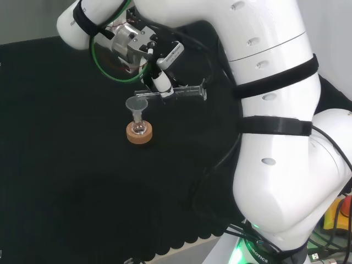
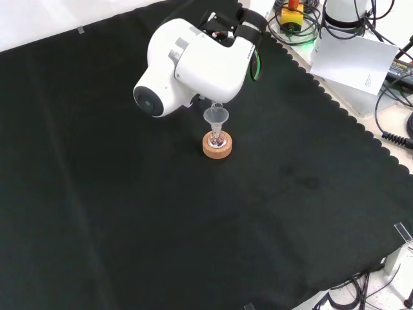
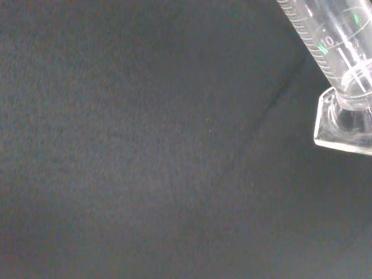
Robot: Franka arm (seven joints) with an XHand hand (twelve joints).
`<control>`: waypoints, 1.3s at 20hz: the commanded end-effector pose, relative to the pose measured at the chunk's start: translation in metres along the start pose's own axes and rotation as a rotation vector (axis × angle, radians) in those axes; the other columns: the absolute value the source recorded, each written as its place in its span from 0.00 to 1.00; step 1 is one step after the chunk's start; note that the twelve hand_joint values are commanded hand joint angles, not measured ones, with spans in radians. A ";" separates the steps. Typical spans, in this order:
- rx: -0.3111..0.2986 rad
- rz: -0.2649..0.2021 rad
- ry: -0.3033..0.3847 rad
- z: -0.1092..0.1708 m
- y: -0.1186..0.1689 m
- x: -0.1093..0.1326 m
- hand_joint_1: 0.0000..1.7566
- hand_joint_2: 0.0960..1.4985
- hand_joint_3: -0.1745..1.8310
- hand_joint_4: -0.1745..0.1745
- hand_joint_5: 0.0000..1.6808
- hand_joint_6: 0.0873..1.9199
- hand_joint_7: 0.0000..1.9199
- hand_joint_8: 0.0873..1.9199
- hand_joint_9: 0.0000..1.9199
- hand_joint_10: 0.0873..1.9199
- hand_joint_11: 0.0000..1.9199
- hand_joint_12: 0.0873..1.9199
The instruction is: Pour the water from the graduated cylinder into the round-bottom flask.
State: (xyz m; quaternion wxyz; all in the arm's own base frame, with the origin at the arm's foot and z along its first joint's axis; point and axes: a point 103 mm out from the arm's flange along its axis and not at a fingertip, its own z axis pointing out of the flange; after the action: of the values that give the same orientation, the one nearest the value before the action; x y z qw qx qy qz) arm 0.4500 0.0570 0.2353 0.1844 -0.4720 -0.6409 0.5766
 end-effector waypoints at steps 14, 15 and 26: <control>-0.216 -0.119 0.110 0.009 -0.016 -0.021 0.71 0.74 0.09 0.00 0.55 0.54 0.50 0.53 0.75 0.00 0.63 0.37; -0.230 -0.128 0.120 0.010 -0.015 -0.022 0.71 0.74 0.09 0.00 0.55 0.54 0.50 0.53 0.75 0.00 0.63 0.37; -0.359 -0.205 0.182 0.021 -0.011 -0.034 0.71 0.74 0.09 0.00 0.55 0.54 0.50 0.53 0.75 0.00 0.63 0.37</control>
State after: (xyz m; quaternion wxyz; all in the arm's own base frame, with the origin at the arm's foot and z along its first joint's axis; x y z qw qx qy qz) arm 0.4477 0.0223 0.2522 0.2064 -0.4814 -0.7460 0.4113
